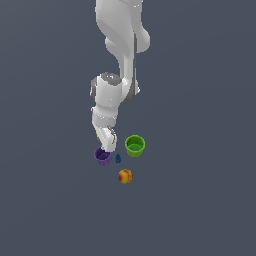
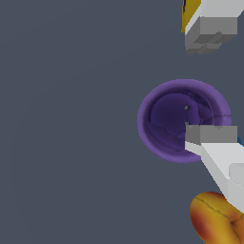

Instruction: Pick up a designated object from a clutter of objects.

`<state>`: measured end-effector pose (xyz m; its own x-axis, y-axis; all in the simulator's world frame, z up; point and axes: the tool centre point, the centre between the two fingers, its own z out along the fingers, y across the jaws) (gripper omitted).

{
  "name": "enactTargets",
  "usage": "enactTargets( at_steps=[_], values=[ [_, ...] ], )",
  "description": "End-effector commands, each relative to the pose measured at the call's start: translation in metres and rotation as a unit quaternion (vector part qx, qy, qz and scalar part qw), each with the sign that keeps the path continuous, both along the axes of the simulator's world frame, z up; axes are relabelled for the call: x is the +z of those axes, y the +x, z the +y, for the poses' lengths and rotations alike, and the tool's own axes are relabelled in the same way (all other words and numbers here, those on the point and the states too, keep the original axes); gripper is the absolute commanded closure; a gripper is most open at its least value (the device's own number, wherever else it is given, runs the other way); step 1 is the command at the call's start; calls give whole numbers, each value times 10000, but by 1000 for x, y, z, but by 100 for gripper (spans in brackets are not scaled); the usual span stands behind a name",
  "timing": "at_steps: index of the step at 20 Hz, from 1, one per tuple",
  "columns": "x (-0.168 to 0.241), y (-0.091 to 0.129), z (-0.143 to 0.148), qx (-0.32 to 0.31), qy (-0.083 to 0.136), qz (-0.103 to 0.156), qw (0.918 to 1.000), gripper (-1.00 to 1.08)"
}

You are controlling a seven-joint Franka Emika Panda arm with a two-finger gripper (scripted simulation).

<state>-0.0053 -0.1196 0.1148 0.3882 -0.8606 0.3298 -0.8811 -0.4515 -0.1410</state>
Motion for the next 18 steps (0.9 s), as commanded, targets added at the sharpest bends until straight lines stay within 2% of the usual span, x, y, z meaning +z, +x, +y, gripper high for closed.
enactTargets(
  at_steps=[1, 9, 18],
  values=[
    [-6, -4, -1, -148, 38, -77, 9999, -20],
    [-16, -11, -4, -408, 118, -206, 9989, -20],
    [-21, -11, -5, -430, 126, -214, 9988, -20]
  ],
)
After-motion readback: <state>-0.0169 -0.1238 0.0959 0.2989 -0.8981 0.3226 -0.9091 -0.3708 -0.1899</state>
